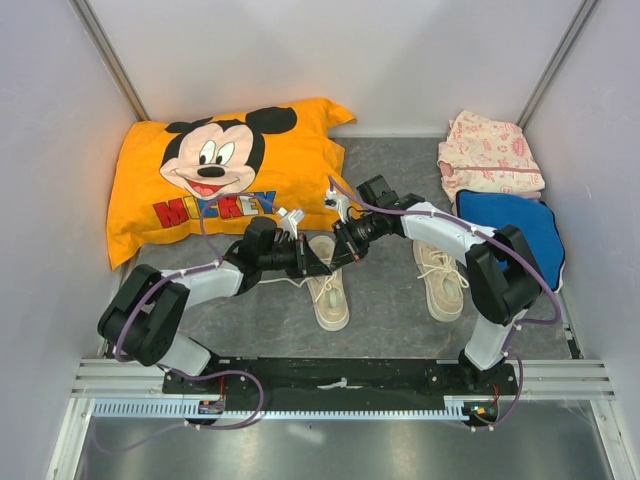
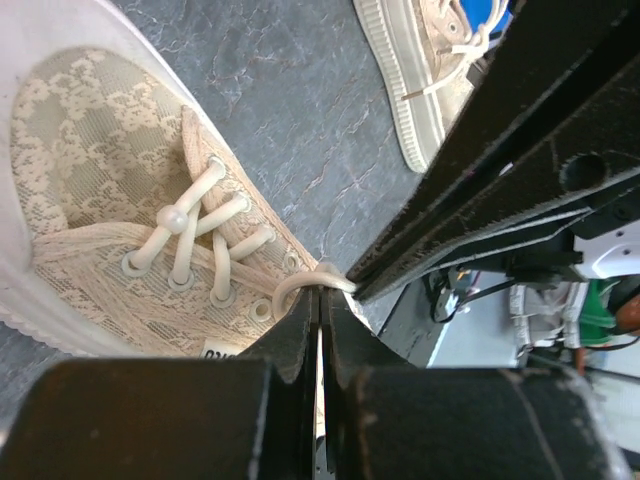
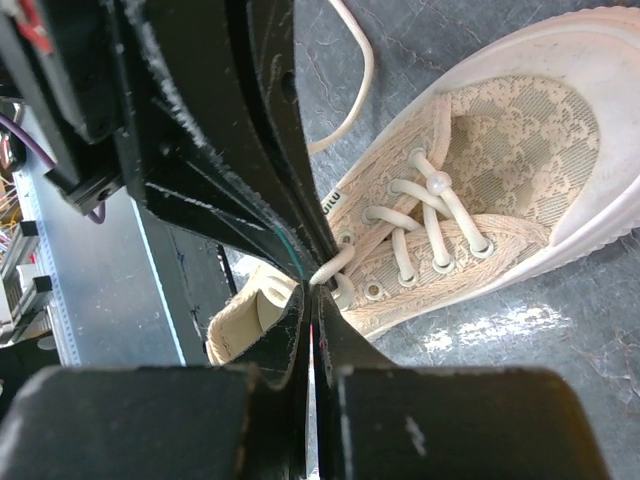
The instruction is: Tie the shoes
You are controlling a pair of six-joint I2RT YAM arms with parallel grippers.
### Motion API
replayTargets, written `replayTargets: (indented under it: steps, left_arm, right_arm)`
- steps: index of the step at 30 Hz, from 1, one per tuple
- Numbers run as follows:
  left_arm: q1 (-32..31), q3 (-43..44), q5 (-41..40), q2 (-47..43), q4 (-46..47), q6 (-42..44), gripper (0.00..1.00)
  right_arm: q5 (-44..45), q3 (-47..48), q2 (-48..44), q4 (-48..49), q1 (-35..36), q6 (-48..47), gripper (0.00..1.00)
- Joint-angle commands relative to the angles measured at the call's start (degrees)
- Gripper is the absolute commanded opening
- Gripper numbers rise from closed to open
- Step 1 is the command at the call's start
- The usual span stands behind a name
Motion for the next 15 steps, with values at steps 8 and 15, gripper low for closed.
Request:
replayTargets:
  steps: [8, 15]
  left_arm:
    - [0.3, -4.8, 1.6, 2.8, 17.6, -10.9, 0.01]
    - [0.2, -4.8, 2.5, 5.7, 21.3, -13.6, 0.01]
  right_arm:
    - [-4.2, -1.1, -1.0, 4.2, 0.8, 4.1, 0.08]
    - [-3.6, -2.6, -1.2, 6.8, 1.5, 6.2, 0.09]
